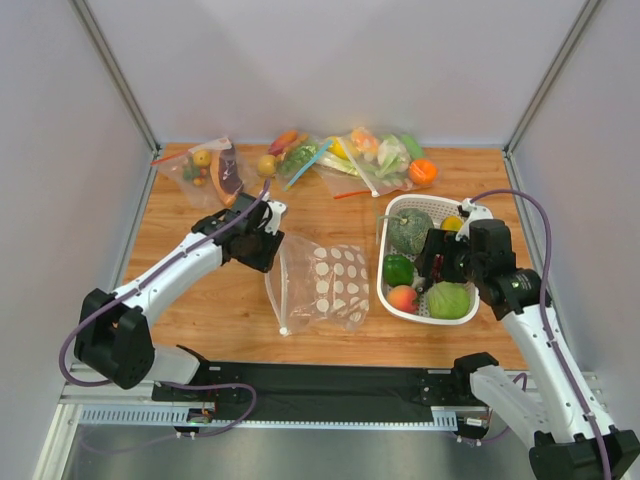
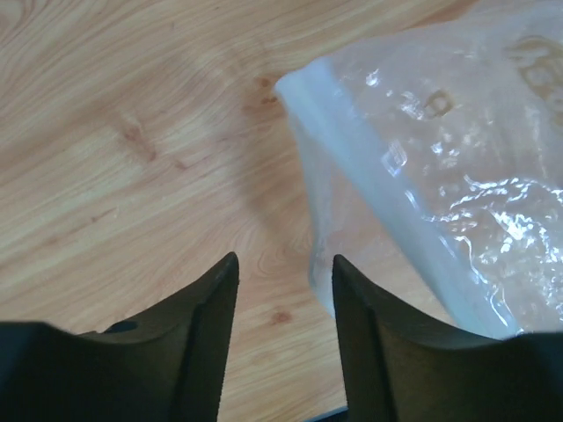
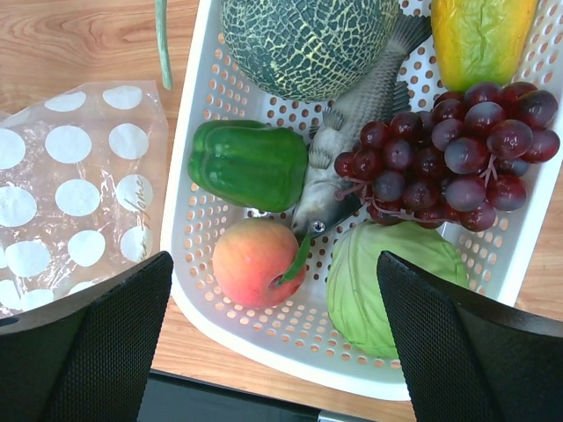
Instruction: Open the zip-top bag and remove the fake food
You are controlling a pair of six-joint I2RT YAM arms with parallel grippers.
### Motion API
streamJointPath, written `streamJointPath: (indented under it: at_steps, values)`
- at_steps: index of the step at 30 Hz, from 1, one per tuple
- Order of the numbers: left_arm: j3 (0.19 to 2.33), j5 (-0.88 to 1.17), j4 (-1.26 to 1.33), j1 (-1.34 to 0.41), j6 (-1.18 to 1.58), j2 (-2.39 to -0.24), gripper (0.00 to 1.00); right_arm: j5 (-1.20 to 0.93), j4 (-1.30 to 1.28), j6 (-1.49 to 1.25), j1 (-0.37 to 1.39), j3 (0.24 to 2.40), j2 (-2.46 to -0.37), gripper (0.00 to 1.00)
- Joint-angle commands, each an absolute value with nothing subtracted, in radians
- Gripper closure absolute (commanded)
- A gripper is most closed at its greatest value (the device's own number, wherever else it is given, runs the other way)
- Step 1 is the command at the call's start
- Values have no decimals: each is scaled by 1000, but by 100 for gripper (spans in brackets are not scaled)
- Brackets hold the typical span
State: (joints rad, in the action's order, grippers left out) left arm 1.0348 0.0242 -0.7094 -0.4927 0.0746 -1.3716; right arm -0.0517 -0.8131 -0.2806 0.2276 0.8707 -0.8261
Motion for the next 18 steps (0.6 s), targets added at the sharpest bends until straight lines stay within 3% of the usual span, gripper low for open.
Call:
streamJointPath:
  at_steps: [1,2,3,6,14,18]
  values:
    - [1088,-60,-741,-479,81,-1370,44,-80,-821,-290,225,911,-808,0]
    - [1088,-70,-750,-469,81,-1370,41,-84,-821,-290,225,911,-805,0]
    - [1089,-80,-752,-463,81,-1370,20,-87,-821,-288,225,917,-807,0]
    - [1091,-95,-765,-413,78,-1368,8,-91,-830,-287,224,933,-804,0]
    - [1094,-126,-762,-221,83,-1351,3,-83,-845,-278,225,959,-795,0]
    - [1091,-129,-730,-206,80,-1284,3,-81,-835,-287,225,957,-773,0]
